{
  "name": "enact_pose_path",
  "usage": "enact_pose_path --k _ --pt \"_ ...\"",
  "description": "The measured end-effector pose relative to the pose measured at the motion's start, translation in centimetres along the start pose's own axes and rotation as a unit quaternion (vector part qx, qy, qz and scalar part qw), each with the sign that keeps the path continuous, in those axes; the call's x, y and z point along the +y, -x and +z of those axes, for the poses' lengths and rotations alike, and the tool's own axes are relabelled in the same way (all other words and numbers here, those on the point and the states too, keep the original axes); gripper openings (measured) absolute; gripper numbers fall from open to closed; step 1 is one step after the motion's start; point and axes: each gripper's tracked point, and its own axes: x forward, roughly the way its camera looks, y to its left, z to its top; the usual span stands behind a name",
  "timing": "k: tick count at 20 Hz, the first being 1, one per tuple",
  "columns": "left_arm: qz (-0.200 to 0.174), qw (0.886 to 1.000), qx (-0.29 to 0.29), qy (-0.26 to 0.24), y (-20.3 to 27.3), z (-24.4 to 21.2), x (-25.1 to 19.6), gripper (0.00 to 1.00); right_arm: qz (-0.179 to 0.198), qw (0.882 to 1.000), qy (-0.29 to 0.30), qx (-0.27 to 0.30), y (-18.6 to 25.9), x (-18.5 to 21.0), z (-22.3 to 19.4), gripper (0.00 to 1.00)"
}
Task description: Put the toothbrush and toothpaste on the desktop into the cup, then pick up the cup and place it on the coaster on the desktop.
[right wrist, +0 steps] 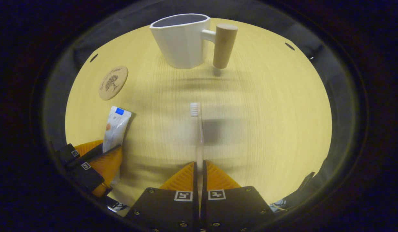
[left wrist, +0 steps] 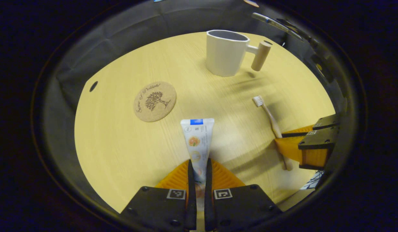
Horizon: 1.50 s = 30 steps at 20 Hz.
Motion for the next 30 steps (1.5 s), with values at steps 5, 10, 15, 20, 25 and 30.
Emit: enact_pose_path --k 5,10,15,20,25,30 --pt "0.007 1.0 0.004 0.012 0.2 -0.6 0.9 0.17 0.022 0.999 -0.032 0.001 0.1 -0.3 0.0 0.03" --pt "0.013 0.999 0.011 0.032 0.6 -1.8 2.2 0.17 0.032 0.998 -0.058 -0.006 1.3 -1.0 0.2 0.02" --pt "0.017 0.999 0.008 0.045 1.2 -2.0 2.8 0.17 0.052 0.995 -0.069 -0.043 5.1 -0.9 2.5 0.02" --pt "0.015 0.999 0.005 0.046 1.4 -1.6 2.7 0.17 0.07 0.99 -0.068 -0.105 9.5 0.3 7.5 0.02" --pt "0.011 0.999 0.005 0.053 1.6 -1.5 2.6 0.17 0.093 0.981 -0.074 -0.156 12.6 1.6 13.3 0.03" --pt "0.012 0.997 0.004 0.072 2.1 -1.4 3.3 0.17 0.103 0.973 -0.091 -0.187 13.8 1.5 18.0 0.03"
